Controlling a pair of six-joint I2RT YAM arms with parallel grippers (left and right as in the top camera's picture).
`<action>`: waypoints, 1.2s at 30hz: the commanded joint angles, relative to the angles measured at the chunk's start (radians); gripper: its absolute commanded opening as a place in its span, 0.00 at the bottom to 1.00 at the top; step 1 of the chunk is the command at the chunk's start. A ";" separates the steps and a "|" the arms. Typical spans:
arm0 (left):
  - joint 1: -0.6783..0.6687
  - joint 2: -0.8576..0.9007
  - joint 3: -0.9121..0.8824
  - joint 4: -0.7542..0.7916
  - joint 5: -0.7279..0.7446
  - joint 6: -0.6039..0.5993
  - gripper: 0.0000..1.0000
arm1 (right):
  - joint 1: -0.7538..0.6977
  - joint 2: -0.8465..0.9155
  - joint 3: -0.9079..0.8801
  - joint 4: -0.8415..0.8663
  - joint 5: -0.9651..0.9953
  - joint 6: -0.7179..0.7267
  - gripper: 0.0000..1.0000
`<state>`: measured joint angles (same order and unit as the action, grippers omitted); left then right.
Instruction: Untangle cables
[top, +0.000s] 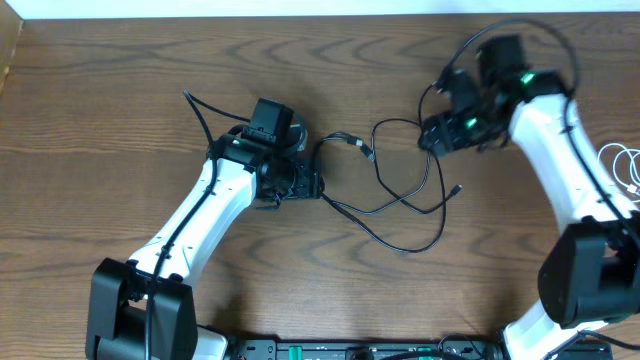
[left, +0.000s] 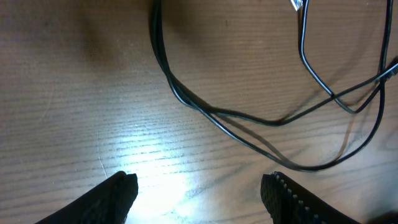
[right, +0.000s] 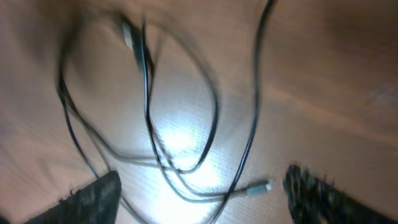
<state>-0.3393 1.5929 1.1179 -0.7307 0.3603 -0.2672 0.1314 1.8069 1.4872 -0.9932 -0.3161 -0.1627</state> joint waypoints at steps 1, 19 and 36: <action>0.002 0.008 -0.014 -0.002 -0.007 -0.016 0.69 | 0.050 -0.004 -0.166 0.150 0.079 -0.005 0.75; 0.002 0.008 -0.014 0.002 -0.007 -0.016 0.69 | 0.068 -0.048 0.625 -0.005 -0.096 0.274 0.01; 0.001 0.008 -0.014 0.459 0.675 -0.098 0.74 | 0.093 -0.048 0.893 -0.001 -0.328 0.349 0.01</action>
<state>-0.3393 1.5997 1.0943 -0.3603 0.7341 -0.3107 0.2211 1.7622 2.3688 -0.9958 -0.6437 0.1761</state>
